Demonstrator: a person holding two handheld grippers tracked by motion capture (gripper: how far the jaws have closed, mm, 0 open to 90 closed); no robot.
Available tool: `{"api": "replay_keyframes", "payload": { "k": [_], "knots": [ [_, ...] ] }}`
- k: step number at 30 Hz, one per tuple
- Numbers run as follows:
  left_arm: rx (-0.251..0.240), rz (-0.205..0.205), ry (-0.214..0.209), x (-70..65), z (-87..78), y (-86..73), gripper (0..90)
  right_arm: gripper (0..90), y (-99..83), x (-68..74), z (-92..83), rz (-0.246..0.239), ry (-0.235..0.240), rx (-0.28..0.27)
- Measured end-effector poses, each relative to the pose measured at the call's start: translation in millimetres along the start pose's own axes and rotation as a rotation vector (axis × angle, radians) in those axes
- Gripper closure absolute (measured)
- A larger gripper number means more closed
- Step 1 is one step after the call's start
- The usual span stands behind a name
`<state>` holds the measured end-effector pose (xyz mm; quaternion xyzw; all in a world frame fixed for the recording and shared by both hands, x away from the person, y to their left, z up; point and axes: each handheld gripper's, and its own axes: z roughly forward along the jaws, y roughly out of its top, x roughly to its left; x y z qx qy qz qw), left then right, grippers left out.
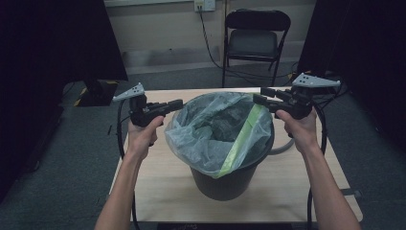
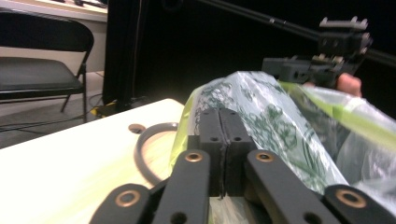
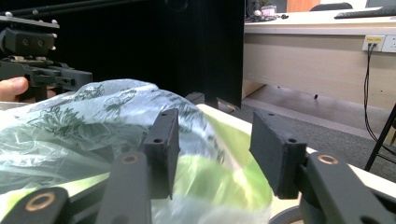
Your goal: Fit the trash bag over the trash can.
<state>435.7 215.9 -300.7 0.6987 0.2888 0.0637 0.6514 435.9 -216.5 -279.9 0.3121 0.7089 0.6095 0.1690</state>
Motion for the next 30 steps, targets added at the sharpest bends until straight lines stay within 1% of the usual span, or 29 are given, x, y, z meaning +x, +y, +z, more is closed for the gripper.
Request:
{"api": "replay_keyframes", "payload": {
  "k": [4,6,7,8,10,11,12,13,14,15,16,18,20,21,23,25,26,27,29,30],
  "knots": [
    [-0.011,0.008,-0.013,-7.4,-12.0,-5.2,90.0,52.7,0.9,3.9,2.7,-0.009,0.009,0.022],
    [0.015,0.026,0.000,-12.1,-16.8,-5.9,90.0,54.0,0.2,5.7,5.6,-0.015,0.015,0.047],
    [0.023,0.027,-0.003,-14.8,-19.6,-7.6,90.0,54.0,0.0,6.4,7.2,-0.026,0.005,0.065],
    [0.026,0.032,-0.005,-16.4,-22.3,-9.4,90.0,54.8,-0.3,6.6,6.7,-0.024,-0.002,0.071],
    [0.019,0.024,-0.028,-19.5,-28.6,-14.4,90.0,57.9,-1.3,6.5,4.2,-0.021,0.012,0.069],
    [0.023,0.032,-0.021,-21.1,-30.7,-16.2,90.0,60.7,-1.6,6.2,3.4,-0.024,0.012,0.071],
    [0.022,0.032,-0.024,-22.2,-31.8,-17.2,90.0,62.3,-1.8,5.4,2.7,-0.025,0.006,0.070],
    [0.019,0.023,-0.037,-23.7,-34.3,-18.7,90.0,66.1,-1.6,4.7,2.4,-0.021,0.005,0.068],
    [0.014,0.017,-0.051,-24.9,-36.0,-19.9,90.0,69.5,-1.5,3.2,2.1,-0.015,0.023,0.063],
    [0.014,0.025,-0.057,-27.0,-38.3,-21.1,90.0,72.6,-1.2,2.9,1.7,-0.013,0.027,0.059],
    [0.013,0.028,-0.057,-27.8,-39.9,-21.4,90.0,79.0,-0.7,2.7,0.6,-0.020,0.030,0.052],
    [-0.012,0.021,-0.058,-27.0,-44.5,-20.3,88.4,85.1,0.9,1.0,-0.5,-0.016,0.037,0.034],
    [-0.049,0.013,-0.045,-25.3,-47.9,-16.9,82.3,87.2,2.2,-1.4,-2.0,-0.005,0.043,0.013],
    [-0.060,0.012,-0.042,-24.2,-48.4,-14.3,80.4,87.6,2.2,-2.8,-3.0,0.007,0.048,0.003],
    [-0.082,0.017,-0.042,-22.3,-44.6,-8.6,77.6,88.5,1.1,-5.1,-6.1,0.017,0.035,-0.006],
    [-0.080,0.027,-0.029,-20.2,-33.7,-3.2,71.7,89.2,-2.5,-7.8,-9.8,0.027,0.029,-0.013],
    [-0.073,0.024,-0.025,-18.8,-27.9,-1.8,68.4,89.4,-5.3,-9.1,-12.0,0.038,0.023,-0.016],
    [-0.066,0.017,-0.029,-16.3,-17.8,-0.9,66.9,89.9,-7.7,-10.2,-13.7,0.045,0.018,-0.023],
    [-0.040,0.007,-0.023,-13.3,-2.6,0.2,65.7,90.0,-15.3,-13.1,-17.9,0.062,0.020,-0.028],
    [-0.038,0.002,-0.024,-12.5,2.7,0.2,65.5,90.0,-19.2,-14.0,-19.2,0.069,0.019,-0.028]
  ]
}}
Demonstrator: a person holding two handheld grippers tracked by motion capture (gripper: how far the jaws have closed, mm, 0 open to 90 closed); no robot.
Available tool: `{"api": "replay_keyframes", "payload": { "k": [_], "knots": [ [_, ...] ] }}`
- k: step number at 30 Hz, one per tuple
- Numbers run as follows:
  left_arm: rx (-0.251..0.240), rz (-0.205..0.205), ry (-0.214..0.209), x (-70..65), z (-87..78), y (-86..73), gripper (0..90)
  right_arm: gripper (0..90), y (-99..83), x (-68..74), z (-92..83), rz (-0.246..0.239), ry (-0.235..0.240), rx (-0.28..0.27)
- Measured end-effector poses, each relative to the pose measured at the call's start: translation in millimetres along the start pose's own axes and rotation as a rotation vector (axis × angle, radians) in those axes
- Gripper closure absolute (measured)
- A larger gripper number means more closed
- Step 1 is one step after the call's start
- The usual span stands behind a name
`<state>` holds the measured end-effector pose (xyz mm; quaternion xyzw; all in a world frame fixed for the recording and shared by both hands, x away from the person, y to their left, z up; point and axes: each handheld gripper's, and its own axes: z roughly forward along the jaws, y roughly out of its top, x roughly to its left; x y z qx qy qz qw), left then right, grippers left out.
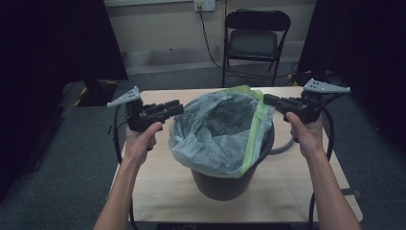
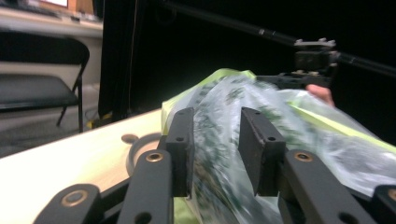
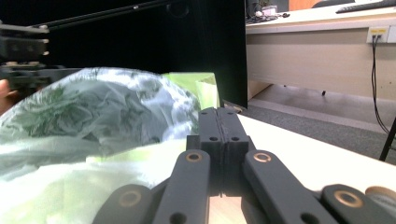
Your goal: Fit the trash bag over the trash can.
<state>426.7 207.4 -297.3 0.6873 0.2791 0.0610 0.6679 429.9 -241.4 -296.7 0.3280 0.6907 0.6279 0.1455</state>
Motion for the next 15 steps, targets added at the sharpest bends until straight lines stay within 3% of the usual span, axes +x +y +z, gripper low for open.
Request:
{"api": "replay_keyframes", "payload": {
  "k": [3,6,10,12,15],
  "knots": [
    [0.001,0.000,-0.006,1.0,6.6,-0.4,70.1,90.0,-12.4,-3.5,-1.4,0.014,0.007,0.015],
    [0.002,0.001,-0.008,2.0,4.1,-1.2,76.7,90.0,-24.5,-7.3,-1.5,0.052,0.052,-0.007],
    [0.008,0.008,0.008,2.6,-2.1,-2.0,77.3,90.0,-35.7,-7.5,7.9,0.056,0.048,0.052],
    [0.013,0.006,0.014,2.3,-4.3,-5.2,77.3,90.0,-40.5,-9.2,11.1,0.076,0.060,0.049],
    [-0.010,-0.008,-0.003,1.2,-10.8,-11.0,76.1,90.0,-44.3,-7.7,16.4,0.072,0.071,0.074]
  ]
}}
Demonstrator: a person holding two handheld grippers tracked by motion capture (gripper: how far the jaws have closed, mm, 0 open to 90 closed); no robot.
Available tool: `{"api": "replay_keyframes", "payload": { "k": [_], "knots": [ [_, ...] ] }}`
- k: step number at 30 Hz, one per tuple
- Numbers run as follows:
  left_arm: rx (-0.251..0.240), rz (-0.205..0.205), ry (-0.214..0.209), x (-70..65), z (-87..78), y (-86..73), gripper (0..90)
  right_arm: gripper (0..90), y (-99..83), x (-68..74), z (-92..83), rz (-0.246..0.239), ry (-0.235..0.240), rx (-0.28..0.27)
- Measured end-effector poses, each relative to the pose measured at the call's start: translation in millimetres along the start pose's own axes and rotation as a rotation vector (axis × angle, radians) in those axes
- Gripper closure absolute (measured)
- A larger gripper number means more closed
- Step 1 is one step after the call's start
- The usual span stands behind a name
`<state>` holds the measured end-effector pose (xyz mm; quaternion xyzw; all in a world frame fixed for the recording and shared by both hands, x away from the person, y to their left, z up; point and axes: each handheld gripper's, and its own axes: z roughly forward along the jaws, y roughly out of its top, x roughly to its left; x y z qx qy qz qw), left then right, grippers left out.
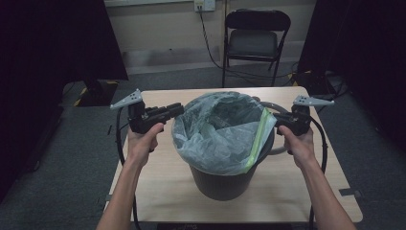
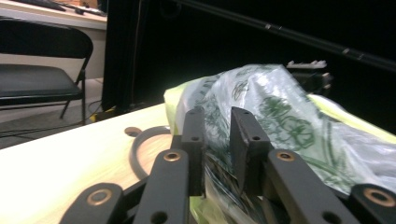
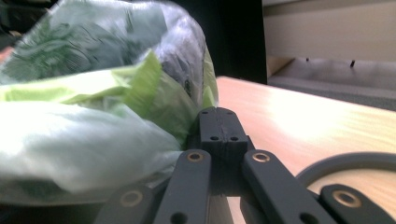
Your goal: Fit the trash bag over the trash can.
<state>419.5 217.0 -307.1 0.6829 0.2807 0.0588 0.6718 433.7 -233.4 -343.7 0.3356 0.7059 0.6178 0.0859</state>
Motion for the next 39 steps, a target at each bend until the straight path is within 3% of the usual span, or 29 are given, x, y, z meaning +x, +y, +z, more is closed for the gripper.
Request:
{"api": "replay_keyframes", "payload": {
  "k": [5,7,11,13,19,22,24,27,33,36,39],
  "knots": [
    [-0.003,0.010,-0.004,-7.9,-11.1,-4.0,75.3,89.0,0.6,-3.8,7.3,0.000,0.000,0.018],
    [0.008,0.019,-0.013,-9.7,-14.5,-3.5,74.4,75.9,3.2,-2.6,9.4,-0.019,-0.045,0.032],
    [-0.005,0.019,-0.007,-7.4,-15.9,4.6,67.9,72.1,12.9,-3.8,9.2,-0.036,-0.082,0.003],
    [-0.010,0.018,0.000,-3.6,-11.9,11.5,66.3,69.7,19.2,-5.2,9.3,-0.047,-0.083,-0.012],
    [0.048,0.001,0.000,10.2,18.0,22.2,63.2,61.9,36.1,-12.4,10.1,-0.033,-0.106,-0.042],
    [0.054,-0.010,-0.047,16.2,22.2,18.6,74.8,58.4,43.8,-10.5,7.7,-0.040,-0.110,-0.055],
    [0.048,-0.006,-0.030,18.1,21.3,15.5,82.3,57.4,48.4,-8.1,5.1,-0.054,-0.122,-0.057],
    [0.037,-0.001,-0.047,19.3,15.8,14.1,90.0,56.6,54.4,-3.2,-0.8,-0.066,-0.119,-0.074],
    [0.047,0.026,-0.028,12.1,6.6,14.9,90.0,54.6,59.2,7.8,-4.5,-0.087,-0.112,-0.072],
    [0.026,-0.006,-0.018,14.5,7.7,19.2,69.3,54.5,60.4,8.9,-2.0,-0.089,-0.113,-0.069],
    [0.044,-0.013,-0.015,16.7,16.7,23.9,57.2,54.2,62.0,8.7,0.7,-0.091,-0.109,-0.072]
  ]
}}
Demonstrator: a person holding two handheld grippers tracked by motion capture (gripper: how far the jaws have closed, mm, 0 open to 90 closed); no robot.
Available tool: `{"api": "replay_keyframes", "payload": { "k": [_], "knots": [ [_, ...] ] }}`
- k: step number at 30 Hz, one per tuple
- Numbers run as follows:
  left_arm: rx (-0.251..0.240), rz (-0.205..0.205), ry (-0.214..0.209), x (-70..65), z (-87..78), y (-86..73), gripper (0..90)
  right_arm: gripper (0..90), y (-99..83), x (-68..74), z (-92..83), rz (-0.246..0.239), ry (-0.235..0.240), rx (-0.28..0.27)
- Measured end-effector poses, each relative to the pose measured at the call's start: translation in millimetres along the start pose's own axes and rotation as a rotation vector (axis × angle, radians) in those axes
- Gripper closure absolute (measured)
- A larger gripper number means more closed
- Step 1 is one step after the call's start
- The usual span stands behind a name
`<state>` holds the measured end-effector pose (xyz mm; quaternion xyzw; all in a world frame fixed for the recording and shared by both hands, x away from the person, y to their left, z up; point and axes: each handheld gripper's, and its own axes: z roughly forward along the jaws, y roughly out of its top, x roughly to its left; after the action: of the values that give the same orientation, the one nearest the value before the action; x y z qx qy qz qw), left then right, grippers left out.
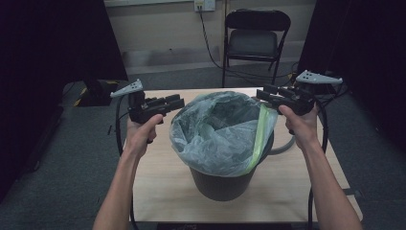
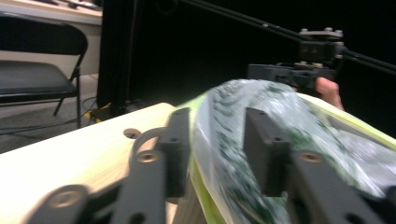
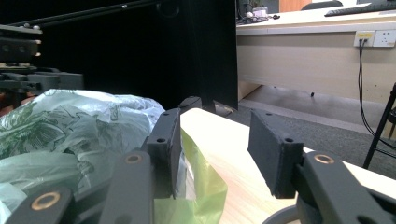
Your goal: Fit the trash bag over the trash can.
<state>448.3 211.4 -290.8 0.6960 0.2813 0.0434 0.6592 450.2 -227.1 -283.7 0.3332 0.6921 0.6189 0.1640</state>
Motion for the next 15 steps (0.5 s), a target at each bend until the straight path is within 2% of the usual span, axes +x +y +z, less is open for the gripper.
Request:
{"api": "replay_keyframes", "payload": {
  "k": [2,3,4,5,6,8,10,15],
  "knots": [
    [0.042,0.000,0.003,1.0,10.6,0.6,54.4,53.8,1.2,0.5,0.4,0.000,0.003,-0.002],
    [0.061,-0.002,-0.003,1.8,16.5,-0.4,56.5,53.7,1.9,0.7,0.2,0.001,0.006,-0.005],
    [0.062,-0.005,-0.008,2.6,18.9,-1.3,56.5,53.7,3.0,1.3,-0.2,0.001,0.012,0.000],
    [0.062,-0.007,-0.005,4.4,21.0,-2.6,62.6,53.7,3.6,2.0,-0.7,0.000,0.013,0.002],
    [0.049,-0.018,-0.023,6.1,21.0,-3.6,70.6,53.5,4.3,3.0,-2.0,-0.004,0.014,-0.001],
    [0.016,-0.026,-0.025,7.3,17.2,-4.0,80.1,53.2,5.5,4.7,-4.1,-0.009,0.020,-0.003],
    [0.010,-0.022,-0.018,6.8,14.0,-3.5,89.3,53.0,6.3,6.1,-5.6,-0.014,0.020,-0.007],
    [0.004,-0.003,-0.015,4.0,7.9,-6.1,90.0,52.4,6.7,11.3,-4.8,-0.018,0.029,0.005]
  ]
}}
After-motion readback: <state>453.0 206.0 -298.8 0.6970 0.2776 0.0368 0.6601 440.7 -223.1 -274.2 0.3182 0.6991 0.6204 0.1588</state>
